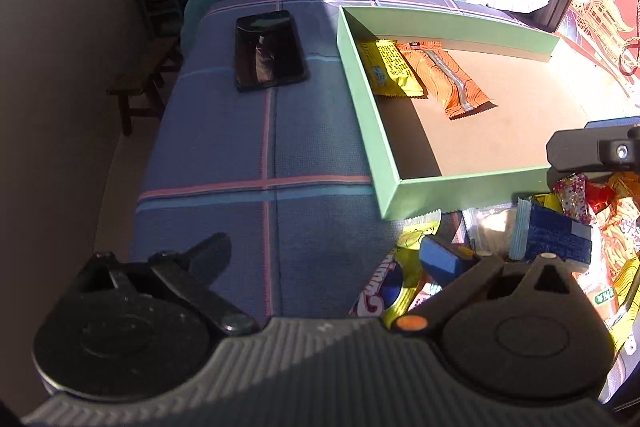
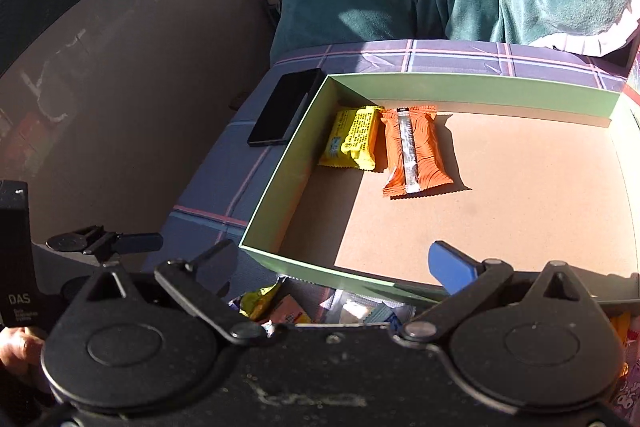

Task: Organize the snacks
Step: 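Grasp the yellow snack stick with the left tool while the right tool grasps the Skittles bag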

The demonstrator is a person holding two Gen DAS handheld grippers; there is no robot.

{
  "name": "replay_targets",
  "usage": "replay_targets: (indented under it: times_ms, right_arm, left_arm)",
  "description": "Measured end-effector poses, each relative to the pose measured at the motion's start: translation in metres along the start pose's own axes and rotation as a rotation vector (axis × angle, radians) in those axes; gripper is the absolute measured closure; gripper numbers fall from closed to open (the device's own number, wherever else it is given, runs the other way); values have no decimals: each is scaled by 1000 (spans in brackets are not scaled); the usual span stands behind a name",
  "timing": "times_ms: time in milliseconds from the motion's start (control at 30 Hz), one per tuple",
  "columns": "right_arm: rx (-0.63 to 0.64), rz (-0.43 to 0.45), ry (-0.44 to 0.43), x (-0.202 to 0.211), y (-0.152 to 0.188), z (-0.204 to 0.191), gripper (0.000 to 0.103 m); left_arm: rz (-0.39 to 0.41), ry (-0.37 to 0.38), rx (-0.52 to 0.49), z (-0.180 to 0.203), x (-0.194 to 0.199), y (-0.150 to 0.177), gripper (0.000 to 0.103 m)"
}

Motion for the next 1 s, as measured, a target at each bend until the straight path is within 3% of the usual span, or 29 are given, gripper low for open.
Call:
replay_targets:
  times_ms: [100,200,267,333,367,400,433,467,533,767,833,1000]
  right_arm:
    - [-8,-33,5,1,18,-5,2]
    - [-5,-53,-1,1,32,-10,15]
    - [-6,-62,-6,2,39,-14,30]
    - [-12,-64,-4,3,45,-16,35]
    - [-11,-62,-1,4,48,-17,38]
    - [-11,-66,-1,4,50,-18,46]
    - [-14,-75,-2,3,52,-19,51]
    - [-21,-86,-3,1,55,-19,51]
    - [-19,-93,-1,-1,58,-20,51]
    - [18,-135,-28,-19,71,-25,51]
    - [35,-161,-37,-24,80,-29,42]
    - [143,-179,-58,-25,98,-48,24]
  left_arm:
    - [-21,6,-48,3,-2,17,0]
    - [-39,21,-86,6,-5,29,1]
    - [-45,33,-96,11,-9,31,1]
    - [-51,39,-103,17,-13,32,2]
    - [-52,46,-112,22,-16,33,7]
    - [-53,55,-119,25,-17,34,12]
    - [-53,76,-114,28,-18,34,27]
    - [-58,95,-102,29,-18,35,51]
    - [-54,105,-90,31,-12,37,74]
    - [-100,177,87,7,11,59,77]
    - [-102,180,120,-1,18,67,77]
    - [-91,95,158,-24,24,74,70]
Point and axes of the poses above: each gripper's, at about its wrist camera, not at the fingertips, and x roughly against the way its jaws point, z to its right, y to its underside, the point moved 6 cm from there along -x, roughly the way its jaws point, and after that the axes turned 13 degrees about z, right-handed, at the moved point
